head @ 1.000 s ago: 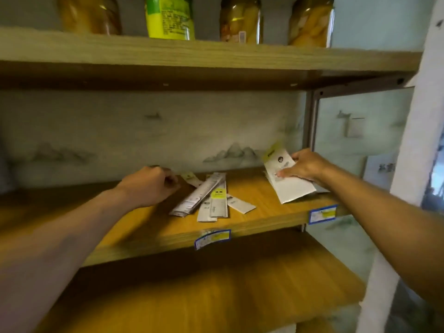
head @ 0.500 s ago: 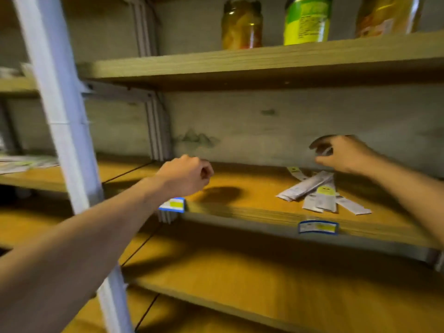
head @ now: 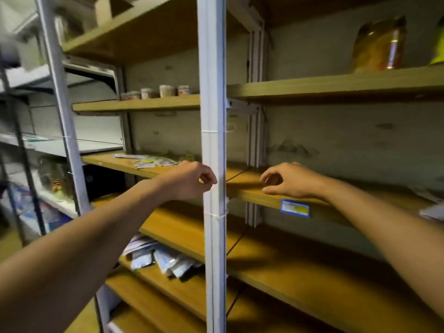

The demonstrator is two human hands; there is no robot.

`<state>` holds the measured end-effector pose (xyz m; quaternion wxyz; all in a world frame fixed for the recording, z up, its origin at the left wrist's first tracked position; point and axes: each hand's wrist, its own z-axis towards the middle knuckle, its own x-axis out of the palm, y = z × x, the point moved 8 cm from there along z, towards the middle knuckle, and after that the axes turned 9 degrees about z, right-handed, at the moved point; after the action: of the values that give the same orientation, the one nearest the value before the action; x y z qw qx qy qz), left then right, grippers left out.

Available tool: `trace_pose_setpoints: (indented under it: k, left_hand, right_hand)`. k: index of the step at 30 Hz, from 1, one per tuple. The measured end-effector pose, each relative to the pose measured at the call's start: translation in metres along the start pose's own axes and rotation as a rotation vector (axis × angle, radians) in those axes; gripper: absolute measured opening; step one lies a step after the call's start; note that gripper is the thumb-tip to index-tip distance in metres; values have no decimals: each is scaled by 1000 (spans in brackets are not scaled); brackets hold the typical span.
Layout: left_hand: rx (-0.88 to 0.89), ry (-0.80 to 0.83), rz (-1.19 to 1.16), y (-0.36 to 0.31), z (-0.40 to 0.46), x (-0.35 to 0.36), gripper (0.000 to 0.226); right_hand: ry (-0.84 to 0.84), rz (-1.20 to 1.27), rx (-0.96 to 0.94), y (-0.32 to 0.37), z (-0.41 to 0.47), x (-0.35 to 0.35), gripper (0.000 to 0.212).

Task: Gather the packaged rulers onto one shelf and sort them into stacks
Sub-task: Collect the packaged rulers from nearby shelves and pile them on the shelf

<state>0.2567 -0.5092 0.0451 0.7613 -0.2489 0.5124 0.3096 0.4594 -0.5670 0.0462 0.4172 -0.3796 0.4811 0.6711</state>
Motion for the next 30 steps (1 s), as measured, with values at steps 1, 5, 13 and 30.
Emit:
trace_pose_setpoints:
  k: [1,5,13,30]
  left_hand:
    - [-12,8,-3,24,-6,-1,13]
    - [-118,41,65,118,-36,-9,13]
    - [-239,39,71,244,-73,-13,18]
    - [-253,30,171,391,49,23,20]
  right_hand:
    - [17,-1,-6,17,9,11,33]
    - [42,40,-31,81,38,47,35]
    - [85,19,-95,170,109,110,39]
    - [-290,203,247,111,340,171,18]
